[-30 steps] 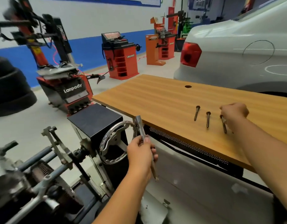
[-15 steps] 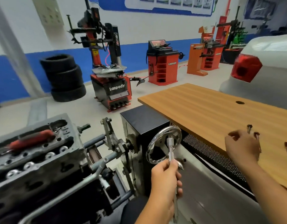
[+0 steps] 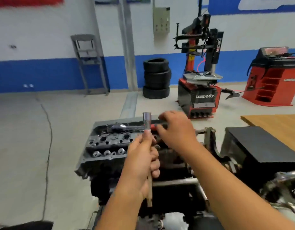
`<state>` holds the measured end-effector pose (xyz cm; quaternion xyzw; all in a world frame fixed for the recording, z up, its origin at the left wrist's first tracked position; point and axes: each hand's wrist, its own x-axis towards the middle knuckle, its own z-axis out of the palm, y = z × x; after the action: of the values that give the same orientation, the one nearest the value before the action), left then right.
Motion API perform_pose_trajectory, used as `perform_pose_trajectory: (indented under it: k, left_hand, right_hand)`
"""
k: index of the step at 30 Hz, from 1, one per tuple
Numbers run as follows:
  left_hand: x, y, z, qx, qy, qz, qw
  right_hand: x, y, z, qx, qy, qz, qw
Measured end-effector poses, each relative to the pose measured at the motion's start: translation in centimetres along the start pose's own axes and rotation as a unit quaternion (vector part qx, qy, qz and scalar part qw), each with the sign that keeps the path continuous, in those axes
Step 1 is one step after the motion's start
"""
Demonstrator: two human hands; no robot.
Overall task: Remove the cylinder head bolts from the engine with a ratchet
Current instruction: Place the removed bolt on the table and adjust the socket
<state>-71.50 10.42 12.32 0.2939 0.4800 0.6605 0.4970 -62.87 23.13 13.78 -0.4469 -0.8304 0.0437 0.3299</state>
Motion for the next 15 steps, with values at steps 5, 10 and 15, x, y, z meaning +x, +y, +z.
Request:
perform_pose_trajectory:
  k: [5,10,15]
  left_hand:
    - [-0.7,5.1,-10.7,-0.030,0.134,0.078,0.987]
    - [-0.8,6.7,-16.8,-0.038,0.213,0.084,0.973]
    - [1.9,8.3,-17.1,-0.044,0.202,0.115,0.972]
  right_hand:
    - [3.8,-4.0,4.4,-0.236,-0.133,-0.055,0.961]
    - [5.2,-5.0,7.7,-0.196,-0.149,-0.127,0.961]
    - [6.9,-3.3,6.4,-0.232,-0.044,-0.137,0.962]
